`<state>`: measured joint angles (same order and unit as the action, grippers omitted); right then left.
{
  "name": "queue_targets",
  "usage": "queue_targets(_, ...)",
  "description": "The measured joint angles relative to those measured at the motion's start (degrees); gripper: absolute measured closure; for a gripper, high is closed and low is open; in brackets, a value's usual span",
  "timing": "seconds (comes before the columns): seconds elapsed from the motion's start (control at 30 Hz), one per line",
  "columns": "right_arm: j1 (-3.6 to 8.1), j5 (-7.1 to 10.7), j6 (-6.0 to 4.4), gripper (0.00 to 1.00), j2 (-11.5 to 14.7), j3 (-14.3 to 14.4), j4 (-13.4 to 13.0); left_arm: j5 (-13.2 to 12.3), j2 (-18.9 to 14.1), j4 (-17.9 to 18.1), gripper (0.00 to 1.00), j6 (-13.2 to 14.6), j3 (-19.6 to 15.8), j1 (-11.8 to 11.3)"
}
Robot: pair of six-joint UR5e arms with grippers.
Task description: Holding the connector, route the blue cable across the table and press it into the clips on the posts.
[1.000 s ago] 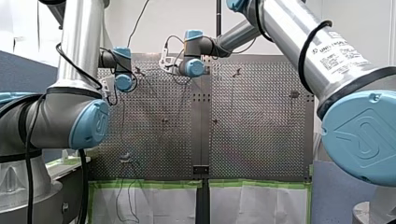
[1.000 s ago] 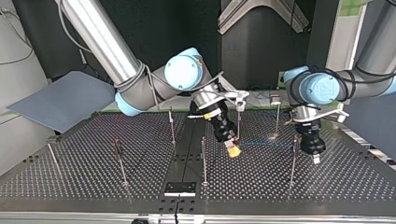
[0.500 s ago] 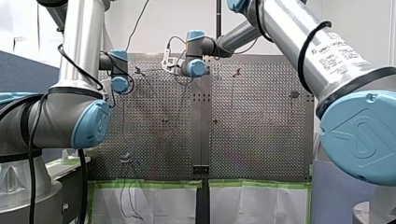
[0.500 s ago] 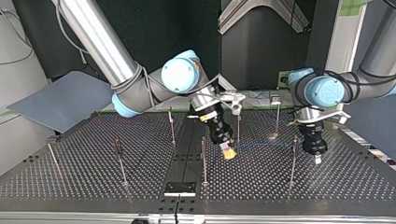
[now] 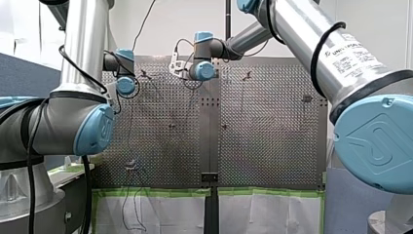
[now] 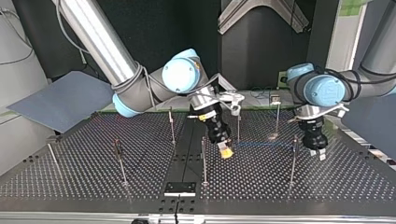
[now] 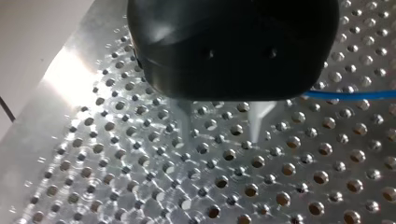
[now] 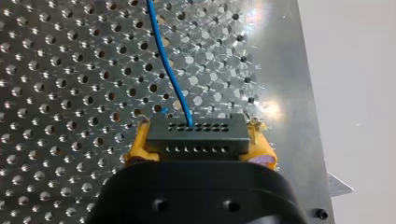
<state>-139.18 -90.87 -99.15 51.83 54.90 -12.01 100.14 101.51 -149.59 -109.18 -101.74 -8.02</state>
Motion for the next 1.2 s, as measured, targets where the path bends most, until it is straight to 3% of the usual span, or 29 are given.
queue_targets(0.4, -0.08, -1.06, 0.86, 1.0, 0.05, 0.0, 1.23, -0.32, -2.15, -6.97, 0.0, -0.53, -0.15, 2.29)
queue_targets(0.63, -0.14, -1.15, 0.97, 1.0, 0.03, 0.0, 1.7, -0.63, -5.31, -10.8, 0.0, -0.38, -2.22, 3.79)
queue_targets(0.9, -0.26, -1.16, 1.01, 1.0, 0.02, 0.0, 2.06, 0.27, -7.96, -15.71, 0.0, -0.42, -4.19, 3.93)
queue_targets(1.2, -0.33, -1.19, 0.96, 1.0, 0.01, 0.01, 2.18, -0.39, -11.94, -20.06, 0.0, -0.84, -6.5, 3.94)
